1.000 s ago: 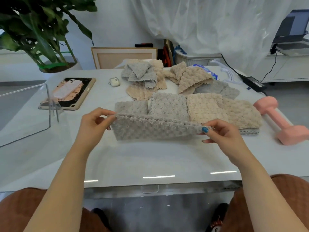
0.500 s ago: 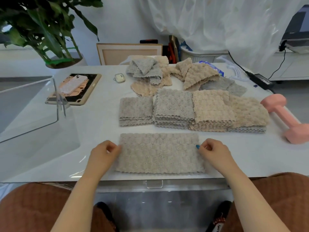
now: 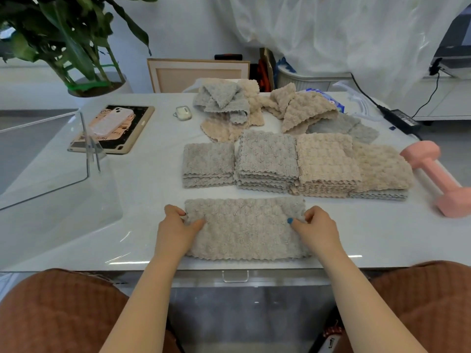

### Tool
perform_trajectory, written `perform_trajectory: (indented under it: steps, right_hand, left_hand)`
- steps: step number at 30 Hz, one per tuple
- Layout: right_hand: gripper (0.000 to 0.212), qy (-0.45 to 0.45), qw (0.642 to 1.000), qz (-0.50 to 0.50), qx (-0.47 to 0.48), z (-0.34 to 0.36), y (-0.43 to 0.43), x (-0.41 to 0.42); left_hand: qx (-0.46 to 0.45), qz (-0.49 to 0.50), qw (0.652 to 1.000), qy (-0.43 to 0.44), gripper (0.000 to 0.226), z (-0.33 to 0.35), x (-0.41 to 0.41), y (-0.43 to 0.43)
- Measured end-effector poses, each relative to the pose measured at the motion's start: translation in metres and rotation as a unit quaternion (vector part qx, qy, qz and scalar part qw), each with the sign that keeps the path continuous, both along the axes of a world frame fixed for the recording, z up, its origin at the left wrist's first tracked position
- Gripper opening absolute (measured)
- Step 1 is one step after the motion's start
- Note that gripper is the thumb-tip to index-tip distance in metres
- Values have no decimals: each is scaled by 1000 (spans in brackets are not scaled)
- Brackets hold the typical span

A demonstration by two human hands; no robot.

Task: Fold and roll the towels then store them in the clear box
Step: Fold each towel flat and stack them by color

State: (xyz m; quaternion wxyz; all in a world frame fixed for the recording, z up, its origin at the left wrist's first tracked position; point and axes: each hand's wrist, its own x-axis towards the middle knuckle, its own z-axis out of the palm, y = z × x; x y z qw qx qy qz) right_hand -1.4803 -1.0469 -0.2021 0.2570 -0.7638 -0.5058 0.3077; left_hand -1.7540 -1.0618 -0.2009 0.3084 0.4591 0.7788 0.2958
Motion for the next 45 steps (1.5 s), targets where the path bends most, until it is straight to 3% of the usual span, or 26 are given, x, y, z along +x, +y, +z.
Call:
perform_trajectory:
  steps: [2,6,9,12,14,16,18,21,23,27,30,36,41,43,45]
  right_hand:
    - [27,24,999,-31,33,9,1,6]
    - [25,-27,995,-52,82,35,1,15]
    - [40,35,996,34,72,54,-1,-6]
    - [46,90,977,160,104,61,-17,-51]
    - [45,91,959,225,148,50,-29,-81]
    - [47,91,941,277,174,35,-39,-104]
    - [51,68,932,306,183,21,-46,-113]
    - [51,24,926,332,178,9,-51,-112]
    - [48,-62,915,334,215,1,-53,-108]
    - [16,-202,882,338,260,-9,-52,-102]
    - [4,-182,858,378,296,-9,-52,-104]
    - [8,-190,822,425,328,-14,-53,-113]
    - [5,-167,826,436,316,-14,-51,-116]
    - [9,-169,823,457,292,-18,-49,-115]
    - [12,-111,848,439,274,-17,-48,-111]
  left_hand:
    - [-12,-14,999,-45,51,4,2,-1]
    - [-64,-77,992,-75,52,5,5,-5]
    - [-57,-80,995,-12,41,4,2,-3]
    - [46,-54,997,23,26,6,-3,5]
    - [43,-39,993,-99,27,13,-3,13]
    - [-12,-52,964,-260,36,22,0,19]
    - [-59,-88,949,-296,47,26,2,23]
    - [-62,-92,957,-269,52,27,3,25]
    - [-55,-86,962,-253,52,23,1,27]
    - [-40,-67,964,-253,43,12,0,32]
    - [-14,-46,961,-271,31,14,2,35]
    - [-1,-26,968,-248,22,-2,-5,31]
    - [30,-26,965,-261,4,-2,-8,28]
    - [25,-27,977,-209,7,-9,-9,29]
    - [21,-24,993,-111,17,-15,-9,28]
